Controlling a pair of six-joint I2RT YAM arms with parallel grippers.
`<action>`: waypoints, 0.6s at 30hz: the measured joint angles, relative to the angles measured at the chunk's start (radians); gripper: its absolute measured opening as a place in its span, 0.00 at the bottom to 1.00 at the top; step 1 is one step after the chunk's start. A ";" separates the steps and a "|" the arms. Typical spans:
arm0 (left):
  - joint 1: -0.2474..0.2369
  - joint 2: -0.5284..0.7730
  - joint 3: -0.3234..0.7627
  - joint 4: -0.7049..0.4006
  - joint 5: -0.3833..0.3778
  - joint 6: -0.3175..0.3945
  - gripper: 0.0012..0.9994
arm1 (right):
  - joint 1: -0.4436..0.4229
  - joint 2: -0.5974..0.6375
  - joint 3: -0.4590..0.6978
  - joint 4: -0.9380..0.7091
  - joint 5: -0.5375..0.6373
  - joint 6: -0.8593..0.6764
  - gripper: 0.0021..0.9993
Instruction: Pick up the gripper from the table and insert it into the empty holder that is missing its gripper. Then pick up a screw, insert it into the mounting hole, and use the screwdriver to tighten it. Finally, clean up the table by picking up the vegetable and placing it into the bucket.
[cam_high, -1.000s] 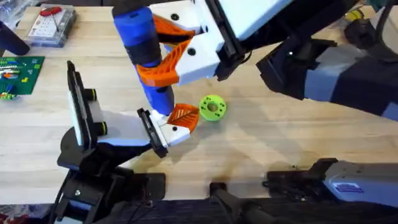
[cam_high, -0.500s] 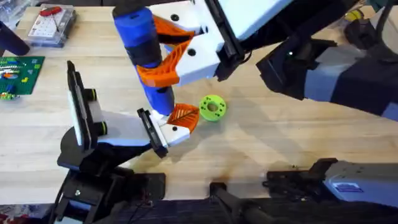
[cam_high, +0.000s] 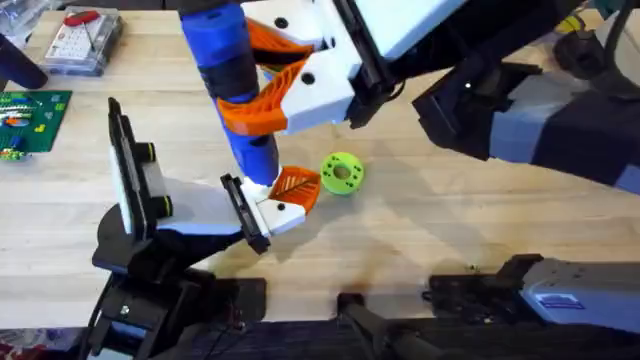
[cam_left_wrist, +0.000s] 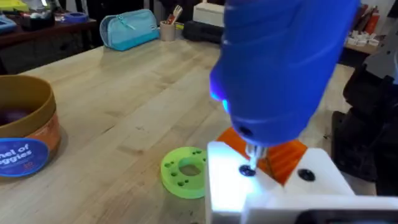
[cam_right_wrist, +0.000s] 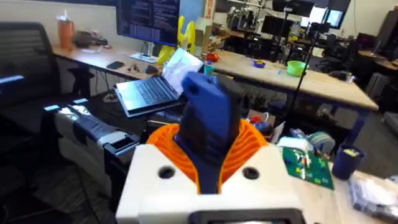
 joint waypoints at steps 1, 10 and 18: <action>0.000 0.000 0.000 0.000 0.000 0.000 0.01 | 0.000 0.000 0.006 -0.006 0.000 0.012 0.11; 0.000 0.000 0.000 0.000 0.000 0.000 0.01 | -0.046 0.000 0.245 -0.252 -0.040 0.044 0.11; 0.000 0.000 0.000 0.000 0.000 0.000 0.01 | -0.122 0.000 0.365 -0.719 -0.063 -0.133 0.11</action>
